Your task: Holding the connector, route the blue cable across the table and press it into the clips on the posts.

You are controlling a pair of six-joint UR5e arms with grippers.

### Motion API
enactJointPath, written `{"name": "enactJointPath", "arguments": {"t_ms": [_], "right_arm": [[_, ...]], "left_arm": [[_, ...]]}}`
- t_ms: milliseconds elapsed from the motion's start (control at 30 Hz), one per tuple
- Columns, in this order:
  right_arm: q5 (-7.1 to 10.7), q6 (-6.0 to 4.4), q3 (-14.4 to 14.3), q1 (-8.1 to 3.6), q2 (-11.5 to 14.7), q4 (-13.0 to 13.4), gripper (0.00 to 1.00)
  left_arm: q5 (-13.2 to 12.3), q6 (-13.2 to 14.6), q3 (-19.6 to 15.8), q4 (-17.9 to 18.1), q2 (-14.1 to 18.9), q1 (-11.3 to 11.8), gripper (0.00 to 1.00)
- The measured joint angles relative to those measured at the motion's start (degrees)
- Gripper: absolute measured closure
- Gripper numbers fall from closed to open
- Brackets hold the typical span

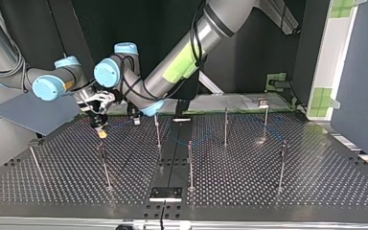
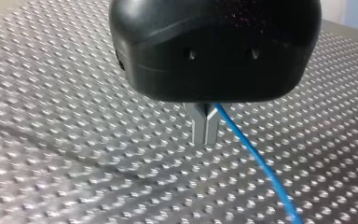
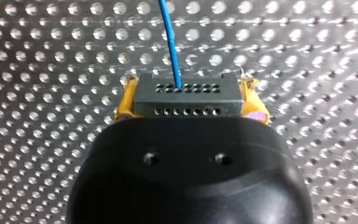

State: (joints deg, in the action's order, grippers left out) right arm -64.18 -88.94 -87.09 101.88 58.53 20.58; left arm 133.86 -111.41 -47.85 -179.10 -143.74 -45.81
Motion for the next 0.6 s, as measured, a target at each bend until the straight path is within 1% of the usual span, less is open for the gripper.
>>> {"name": "enactJointPath", "arguments": {"t_ms": [100, 300, 467, 600], "right_arm": [[-0.1, 0.26, -0.03, 0.02, 1.23, -0.53, 1.0], [-0.13, 0.3, -0.72, 0.22, 3.99, -0.71, 1.0], [-0.02, 0.18, -1.6, 0.33, 6.02, -0.75, 1.0], [0.07, 0.13, -1.98, 0.4, 7.47, -0.82, 1.0]], "left_arm": [[1.13, -0.05, 0.0, -0.99, 1.45, -0.37, 1.0], [2.9, -0.38, 0.0, -2.76, 3.96, -1.1, 1.0], [3.71, -0.43, -0.03, -2.94, 5.88, -1.71, 1.0], [3.86, -0.42, -0.03, -2.94, 6.49, -2.12, 1.0]]}}
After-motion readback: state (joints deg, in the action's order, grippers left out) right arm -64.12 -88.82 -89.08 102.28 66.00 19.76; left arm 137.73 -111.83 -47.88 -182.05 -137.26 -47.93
